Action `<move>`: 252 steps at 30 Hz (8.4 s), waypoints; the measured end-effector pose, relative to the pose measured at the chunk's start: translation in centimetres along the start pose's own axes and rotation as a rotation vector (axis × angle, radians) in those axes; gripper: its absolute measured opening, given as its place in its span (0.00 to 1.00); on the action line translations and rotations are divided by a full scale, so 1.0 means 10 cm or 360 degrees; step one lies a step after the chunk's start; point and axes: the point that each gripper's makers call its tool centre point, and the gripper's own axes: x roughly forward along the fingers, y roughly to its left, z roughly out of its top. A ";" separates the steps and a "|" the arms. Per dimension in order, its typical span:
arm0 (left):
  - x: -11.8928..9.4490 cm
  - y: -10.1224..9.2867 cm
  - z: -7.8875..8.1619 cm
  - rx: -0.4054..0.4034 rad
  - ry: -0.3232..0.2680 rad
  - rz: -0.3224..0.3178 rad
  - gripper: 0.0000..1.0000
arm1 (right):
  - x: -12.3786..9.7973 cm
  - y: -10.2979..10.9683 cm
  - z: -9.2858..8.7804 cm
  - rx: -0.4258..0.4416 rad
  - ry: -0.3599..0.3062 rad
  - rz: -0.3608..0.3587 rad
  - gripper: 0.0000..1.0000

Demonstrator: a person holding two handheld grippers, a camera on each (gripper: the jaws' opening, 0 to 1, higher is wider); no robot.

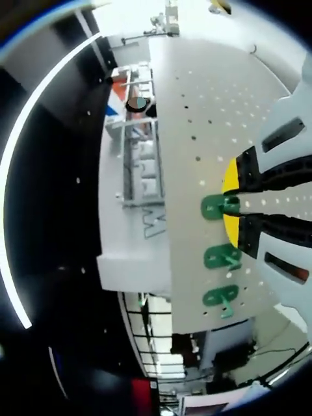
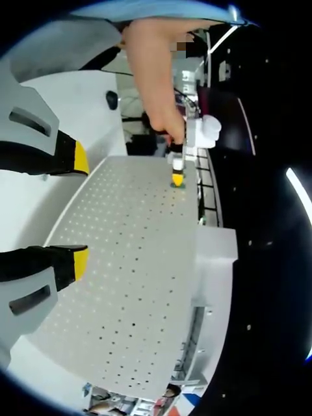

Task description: Insert the hook assembly into the mounting plate slot until the hook locks in place.

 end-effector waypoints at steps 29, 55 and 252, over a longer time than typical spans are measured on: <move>-0.16 0.01 -0.04 -0.0020 0.0027 -0.0037 0.25 | 0.01 0.05 0.05 -0.0015 -0.0018 0.0012 0.41; -0.55 -0.27 -0.52 0.0080 0.0205 -0.0208 0.27 | 0.02 0.10 0.12 -0.0025 -0.0042 0.0025 0.41; -1.71 -1.37 -0.38 -0.0207 -0.0060 -0.1701 0.01 | 0.03 0.98 0.49 -0.0169 -0.0159 0.0490 0.28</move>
